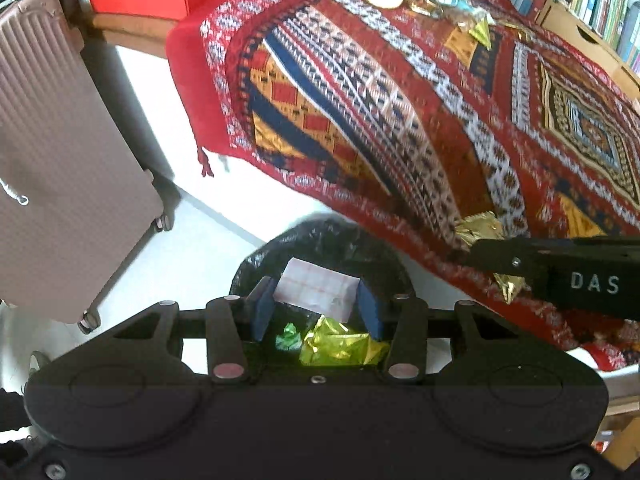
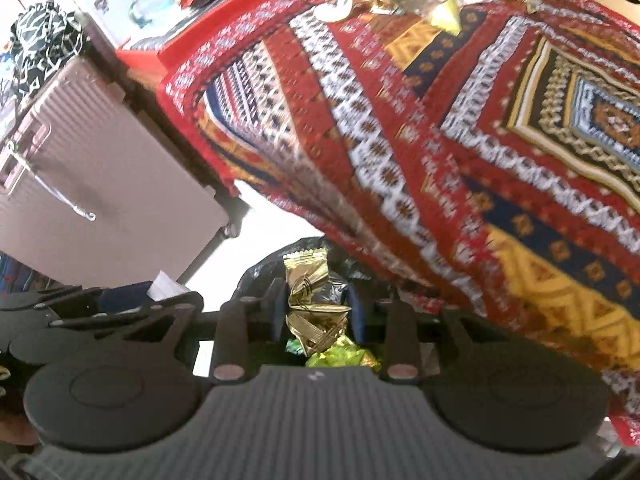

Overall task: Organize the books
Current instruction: 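Carry both items to the black trash bag and release them inside, then move both tools back over the rug toward another gold wrapper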

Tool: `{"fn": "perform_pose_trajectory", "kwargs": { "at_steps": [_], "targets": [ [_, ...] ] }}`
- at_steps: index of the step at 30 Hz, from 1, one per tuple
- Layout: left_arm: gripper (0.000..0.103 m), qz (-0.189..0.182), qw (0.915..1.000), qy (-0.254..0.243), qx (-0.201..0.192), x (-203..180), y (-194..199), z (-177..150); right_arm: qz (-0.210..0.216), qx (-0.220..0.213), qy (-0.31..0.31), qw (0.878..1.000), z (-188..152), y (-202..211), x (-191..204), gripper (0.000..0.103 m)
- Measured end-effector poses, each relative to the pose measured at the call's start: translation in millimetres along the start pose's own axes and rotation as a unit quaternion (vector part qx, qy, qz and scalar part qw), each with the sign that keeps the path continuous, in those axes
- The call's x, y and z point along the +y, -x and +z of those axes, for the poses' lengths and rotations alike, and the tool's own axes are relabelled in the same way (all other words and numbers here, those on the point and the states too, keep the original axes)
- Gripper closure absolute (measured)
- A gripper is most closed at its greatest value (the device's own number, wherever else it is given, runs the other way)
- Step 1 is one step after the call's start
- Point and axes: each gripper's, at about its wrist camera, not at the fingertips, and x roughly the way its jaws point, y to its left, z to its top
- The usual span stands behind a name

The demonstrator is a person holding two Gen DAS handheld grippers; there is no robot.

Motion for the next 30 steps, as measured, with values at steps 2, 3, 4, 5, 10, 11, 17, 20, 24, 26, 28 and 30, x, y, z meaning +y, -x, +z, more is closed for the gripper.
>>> {"fn": "perform_pose_trajectory", "kwargs": {
  "at_steps": [2, 3, 4, 5, 10, 11, 17, 20, 24, 26, 28, 30],
  "targets": [
    [0.06, 0.0, 1.0, -0.004, 0.003, 1.2, -2.5, -4.2, 0.0, 0.004, 0.007, 1.0, -1.8, -5.0, 4.9, 0.064],
    [0.06, 0.0, 1.0, -0.007, 0.004, 2.0, -3.7, -5.3, 0.0, 0.005, 0.009, 1.0, -1.9, -7.0, 6.6, 0.064],
    [0.06, 0.0, 1.0, -0.008, 0.005, 3.0, -5.0, -6.5, -0.001, 0.006, 0.012, 1.0, -1.7, -9.0, 8.0, 0.063],
    [0.06, -0.001, 0.9999, -0.009, 0.006, 3.8, -6.3, -7.3, -0.002, 0.007, 0.013, 1.0, -1.2, -11.3, 9.2, 0.062],
    [0.059, -0.004, 0.9999, -0.011, 0.009, 5.3, -12.8, -7.5, -0.004, 0.011, 0.015, 1.0, 1.7, -19.2, 10.1, 0.061],
    [0.059, -0.005, 0.9999, -0.012, 0.009, 5.0, -13.8, -6.9, -0.004, 0.011, 0.015, 1.0, 2.4, -20.1, 10.0, 0.061],
    [0.052, -0.006, 0.9996, -0.024, 0.014, 1.4, -19.3, -3.8, 0.0, 0.008, 0.008, 1.0, 3.6, -22.1, 6.6, 0.04],
    [0.039, -0.003, 0.9996, -0.026, 0.014, 0.7, -20.1, -1.9, 0.003, 0.005, 0.006, 1.0, 3.9, -21.7, 6.8, 0.035],
    [0.031, -0.001, 0.9997, -0.021, 0.011, 0.4, -20.0, 1.2, 0.0, 0.007, 0.007, 1.0, 4.3, -22.9, 6.2, 0.032],
    [0.029, 0.001, 0.9998, -0.018, 0.009, 0.1, -20.0, 2.8, -0.001, 0.007, 0.007, 1.0, 4.8, -23.2, 5.8, 0.03],
    [0.028, 0.002, 0.9998, -0.018, 0.009, -1.0, -20.3, 4.2, -0.001, 0.005, 0.005, 1.0, 5.2, -22.3, 4.9, 0.03],
    [0.027, 0.002, 0.9998, -0.018, 0.009, -2.3, -20.3, 5.2, -0.001, 0.003, 0.002, 1.0, 6.6, -21.3, 3.2, 0.029]
  ]
}}
